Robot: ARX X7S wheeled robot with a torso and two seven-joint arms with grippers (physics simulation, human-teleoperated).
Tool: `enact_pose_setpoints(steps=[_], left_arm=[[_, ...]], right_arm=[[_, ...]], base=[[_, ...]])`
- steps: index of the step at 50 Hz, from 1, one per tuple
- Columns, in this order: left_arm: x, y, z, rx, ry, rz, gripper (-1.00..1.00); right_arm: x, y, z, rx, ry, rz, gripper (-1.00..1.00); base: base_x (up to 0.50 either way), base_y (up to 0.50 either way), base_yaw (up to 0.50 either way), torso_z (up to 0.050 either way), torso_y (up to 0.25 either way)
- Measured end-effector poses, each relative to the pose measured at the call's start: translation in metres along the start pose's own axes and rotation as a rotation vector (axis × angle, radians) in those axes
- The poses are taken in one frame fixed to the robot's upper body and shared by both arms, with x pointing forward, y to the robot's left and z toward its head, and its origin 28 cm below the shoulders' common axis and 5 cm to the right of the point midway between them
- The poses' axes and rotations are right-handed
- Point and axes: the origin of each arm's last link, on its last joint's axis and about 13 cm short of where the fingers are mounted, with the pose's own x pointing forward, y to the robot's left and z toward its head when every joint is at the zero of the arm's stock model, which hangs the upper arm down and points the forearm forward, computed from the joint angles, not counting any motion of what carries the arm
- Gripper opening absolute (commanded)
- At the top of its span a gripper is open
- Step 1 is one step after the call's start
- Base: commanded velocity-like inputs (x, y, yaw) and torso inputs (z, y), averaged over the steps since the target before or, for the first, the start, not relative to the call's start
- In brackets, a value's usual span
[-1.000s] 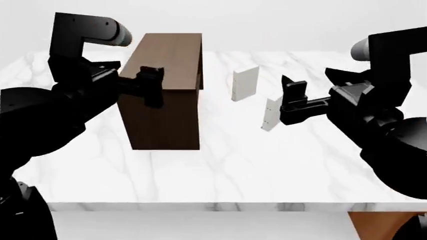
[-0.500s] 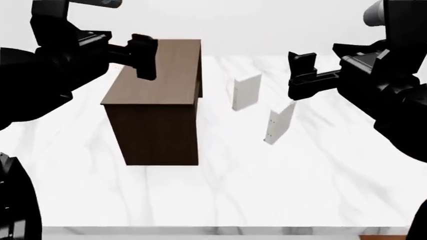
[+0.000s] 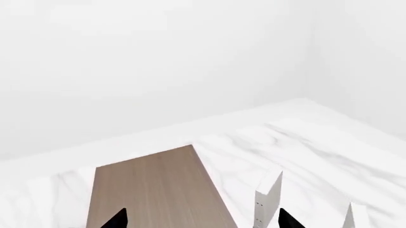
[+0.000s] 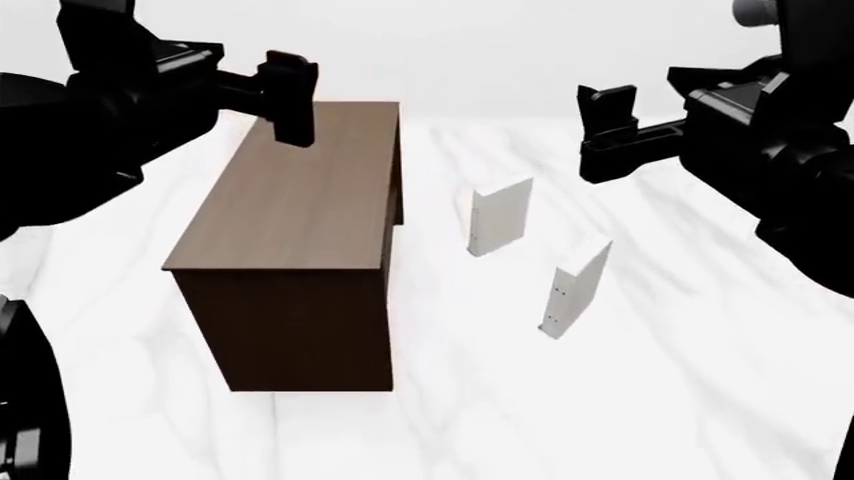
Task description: Pick up the book on the right and place it under the cabinet shelf.
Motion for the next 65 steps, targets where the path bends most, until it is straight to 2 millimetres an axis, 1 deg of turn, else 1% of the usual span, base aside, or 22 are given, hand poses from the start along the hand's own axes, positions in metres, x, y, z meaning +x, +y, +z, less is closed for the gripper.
enact_pose_setpoints(steps=[34, 39, 48, 55, 60, 65], left_arm=[[0.000, -0.003, 0.005, 0.022, -0.005, -0.008, 1.00], [0.000, -0.002, 0.005, 0.021, -0.002, -0.009, 1.00], [-0.004, -0.001, 0.007, 0.011, 0.014, -0.017, 1.00], [-0.007, 0.001, 0.009, 0.005, 0.029, -0.020, 1.00], [-0.010, 0.002, 0.011, 0.002, 0.034, -0.019, 1.00], [-0.011, 0.003, 0.011, 0.000, 0.036, -0.016, 1.00]], right_arm=[[0.002, -0.001, 0.004, -0.011, -0.006, 0.008, 1.00], [0.002, -0.002, 0.004, 0.002, 0.000, -0.004, 1.00], [0.002, -0.005, 0.012, 0.138, 0.064, -0.114, 1.00], [0.006, -0.004, 0.016, 0.302, 0.141, -0.229, 1.00], [0.009, -0.005, 0.016, 0.423, 0.199, -0.288, 1.00], [0.013, -0.007, 0.011, 0.519, 0.263, -0.326, 1.00]], base=[[0.35, 0.00, 0.00, 0.000, 0.001], [0.00, 0.00, 0.00, 0.000, 0.002], [0.00, 0.00, 0.00, 0.000, 0.000], [0.00, 0.00, 0.00, 0.000, 0.000], [0.00, 0.00, 0.00, 0.000, 0.000], [0.00, 0.00, 0.00, 0.000, 0.000]])
